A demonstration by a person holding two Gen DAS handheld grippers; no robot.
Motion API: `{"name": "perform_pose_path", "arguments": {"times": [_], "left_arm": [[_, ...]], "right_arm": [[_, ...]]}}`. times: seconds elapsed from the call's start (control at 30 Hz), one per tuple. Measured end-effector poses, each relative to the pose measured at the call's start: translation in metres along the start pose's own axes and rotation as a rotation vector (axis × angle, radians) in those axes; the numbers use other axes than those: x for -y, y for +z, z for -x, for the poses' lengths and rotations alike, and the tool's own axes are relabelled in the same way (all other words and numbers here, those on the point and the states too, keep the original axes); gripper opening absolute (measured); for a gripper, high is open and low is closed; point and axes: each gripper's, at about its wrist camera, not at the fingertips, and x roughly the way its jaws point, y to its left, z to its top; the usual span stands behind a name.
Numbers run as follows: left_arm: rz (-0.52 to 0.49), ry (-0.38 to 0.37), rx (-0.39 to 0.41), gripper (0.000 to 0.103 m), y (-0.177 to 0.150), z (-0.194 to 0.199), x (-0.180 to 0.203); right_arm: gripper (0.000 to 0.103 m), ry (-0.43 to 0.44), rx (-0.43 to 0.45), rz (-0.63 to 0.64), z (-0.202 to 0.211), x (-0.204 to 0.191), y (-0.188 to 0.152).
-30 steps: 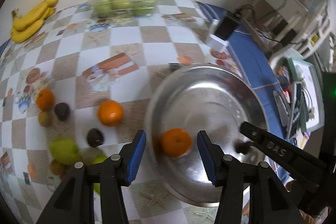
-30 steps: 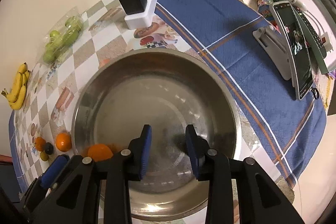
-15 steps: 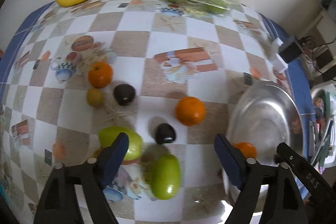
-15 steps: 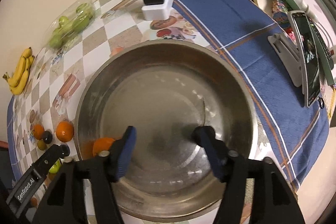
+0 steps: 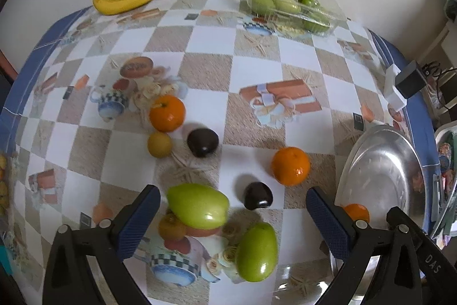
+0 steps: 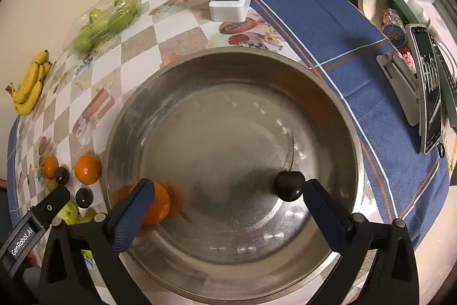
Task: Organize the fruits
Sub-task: 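Carry the orange and plum into the steel bowl and open both tools, then withdraw both tools from the bowl back over the fruit pile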
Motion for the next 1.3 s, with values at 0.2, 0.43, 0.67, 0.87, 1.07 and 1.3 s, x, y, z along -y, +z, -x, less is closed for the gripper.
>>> {"name": "perform_pose_path", "arguments": {"times": [0.2, 0.43, 0.67, 0.87, 1.07, 1.3], "left_arm": [[-0.013, 0.015, -0.008, 0.103, 0.003, 0.006, -0.013], [-0.049, 0.023, 0.003, 0.103, 0.007, 0.016, -0.037], [-0.057, 0.073, 0.034, 0.103, 0.013, 0.029, -0.069], [-0.038, 0.125, 0.054, 0.103, 0.016, 0.038, -0.099], [0.010, 0.143, 0.083, 0.103, 0.016, 0.051, -0.126], [0.060, 0.129, 0.088, 0.103, 0.011, 0.053, -0.140]], "right_arm": [[0.103, -0.003, 0.001, 0.028, 0.002, -0.009, -0.002], [0.103, 0.033, 0.016, 0.076, 0.011, -0.023, -0.004], [0.103, 0.095, 0.028, 0.138, 0.018, -0.049, -0.015], [0.103, 0.155, 0.013, 0.187, 0.019, -0.075, -0.029], [0.103, 0.207, -0.006, 0.272, 0.022, -0.113, -0.042], [0.103, 0.228, -0.047, 0.344, 0.014, -0.145, -0.058]]}}
